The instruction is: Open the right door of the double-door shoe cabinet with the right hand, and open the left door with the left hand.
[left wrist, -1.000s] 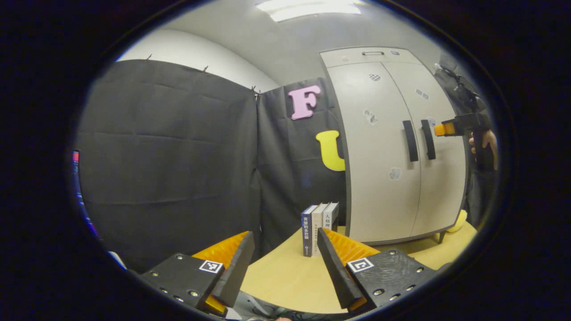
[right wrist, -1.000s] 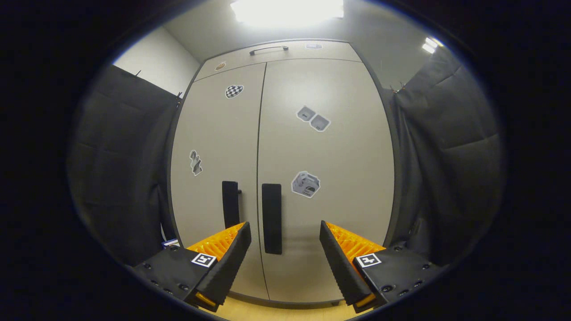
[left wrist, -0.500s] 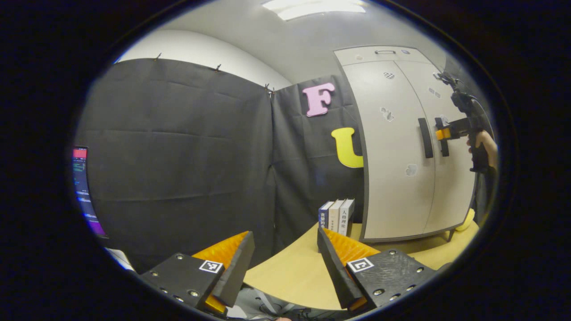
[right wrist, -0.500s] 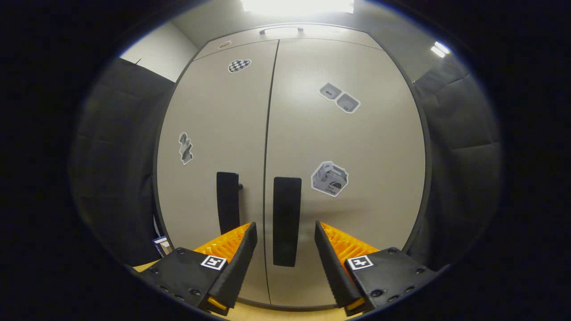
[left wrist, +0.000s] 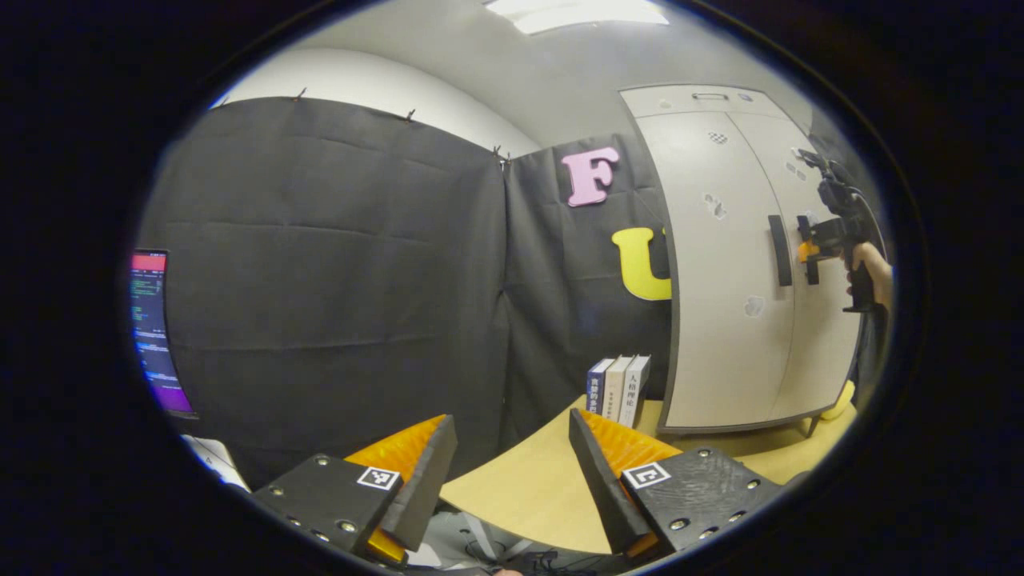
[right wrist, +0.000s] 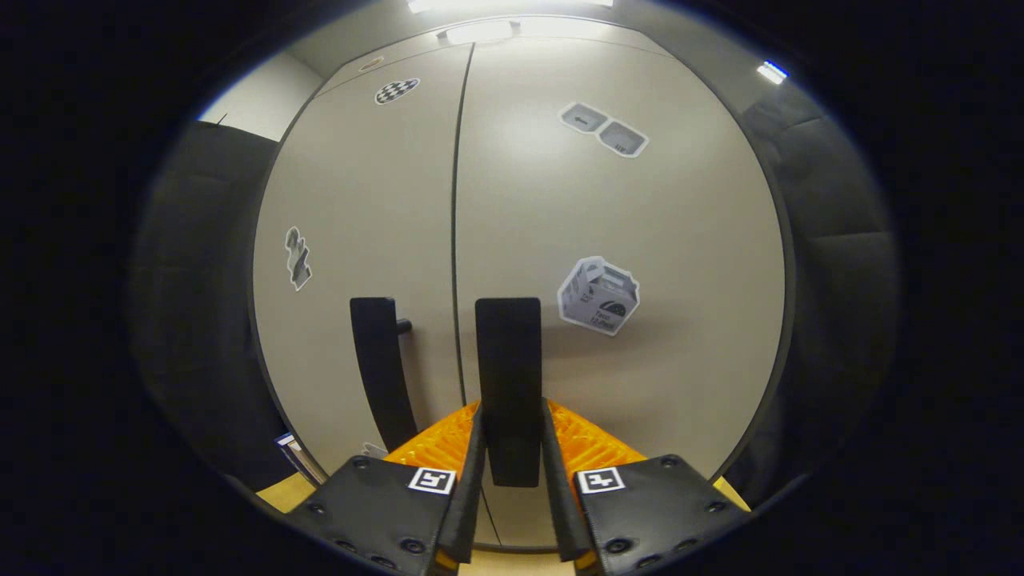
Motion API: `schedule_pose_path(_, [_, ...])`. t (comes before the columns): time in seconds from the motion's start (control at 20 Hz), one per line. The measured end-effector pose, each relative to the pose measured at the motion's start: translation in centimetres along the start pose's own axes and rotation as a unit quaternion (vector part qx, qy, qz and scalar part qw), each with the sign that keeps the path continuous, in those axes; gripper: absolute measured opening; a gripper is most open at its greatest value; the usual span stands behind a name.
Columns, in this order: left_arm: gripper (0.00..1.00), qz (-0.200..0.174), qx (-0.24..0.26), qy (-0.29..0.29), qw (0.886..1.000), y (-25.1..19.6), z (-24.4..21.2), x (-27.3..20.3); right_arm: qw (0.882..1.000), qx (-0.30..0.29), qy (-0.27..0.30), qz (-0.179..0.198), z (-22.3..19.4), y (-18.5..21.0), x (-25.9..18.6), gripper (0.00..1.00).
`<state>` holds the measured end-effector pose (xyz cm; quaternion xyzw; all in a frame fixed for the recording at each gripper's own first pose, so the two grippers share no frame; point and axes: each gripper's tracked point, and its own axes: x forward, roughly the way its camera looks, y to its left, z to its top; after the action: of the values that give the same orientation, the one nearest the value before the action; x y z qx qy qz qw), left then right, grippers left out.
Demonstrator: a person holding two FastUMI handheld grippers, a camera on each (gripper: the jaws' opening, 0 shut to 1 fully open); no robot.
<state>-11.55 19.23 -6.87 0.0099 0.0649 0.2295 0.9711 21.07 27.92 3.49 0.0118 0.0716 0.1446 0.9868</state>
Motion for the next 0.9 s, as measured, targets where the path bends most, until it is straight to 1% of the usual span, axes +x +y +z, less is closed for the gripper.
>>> schedule_pose_path(0.15, [0.85,-0.004,0.0,-0.003,1.0,-0.4,0.2,0.3,1.0,-0.018,0.008,-0.004,0.0,0.0,0.0,0.35])
schedule_pose_path(0.2, [0.86,-0.007,-0.003,-0.003,1.0,-0.5,0.3,0.4,1.0,-0.019,0.007,-0.003,0.1,-0.1,0.0,0.27])
schedule_pose_path(0.25, [0.86,-0.01,-0.005,-0.004,1.0,-0.7,0.5,0.5,1.0,-0.009,0.009,-0.002,0.0,-0.4,0.4,0.27])
schedule_pose_path(0.3, [0.85,-0.013,-0.006,-0.006,1.0,-0.9,0.7,0.5,1.0,-0.01,0.011,0.002,-0.1,0.0,-0.1,0.18])
schedule_pose_path(0.35, [0.85,-0.016,-0.006,-0.009,1.0,-1.1,0.9,0.7,1.0,-0.01,0.013,0.006,-0.2,0.0,-0.3,0.17])
schedule_pose_path(0.4, [0.85,-0.022,-0.005,-0.011,1.0,-1.4,0.9,0.7,1.0,-0.013,0.019,0.011,-0.2,0.0,-0.5,0.14])
schedule_pose_path(0.45, [0.85,-0.028,-0.003,-0.013,1.0,-1.7,1.1,0.7,1.0,-0.012,0.02,0.015,-0.2,0.0,-0.8,0.17])
schedule_pose_path(0.7, [0.86,-0.052,0.0,-0.019,0.998,-2.8,1.3,1.0,0.999,0.003,0.032,0.034,-0.4,-0.1,-2.9,0.18])
schedule_pose_path(0.75, [0.86,-0.057,0.0,-0.02,0.998,-3.1,1.3,1.0,0.999,0.001,0.035,0.038,-0.4,-0.1,-3.3,0.14])
schedule_pose_path(0.8, [0.86,-0.062,0.001,-0.02,0.998,-3.2,1.3,1.0,0.998,0.003,0.037,0.042,-0.4,-0.2,-3.9,0.17])
schedule_pose_path(0.85, [0.86,-0.066,0.003,-0.02,0.998,-3.5,1.5,1.1,0.998,0.006,0.042,0.047,-0.5,-0.4,-4.5,0.14])
schedule_pose_path(0.9, [0.86,-0.071,0.003,-0.021,0.997,-3.8,1.6,1.2,0.998,0.008,0.045,0.051,-0.5,-0.6,-5.1,0.17])
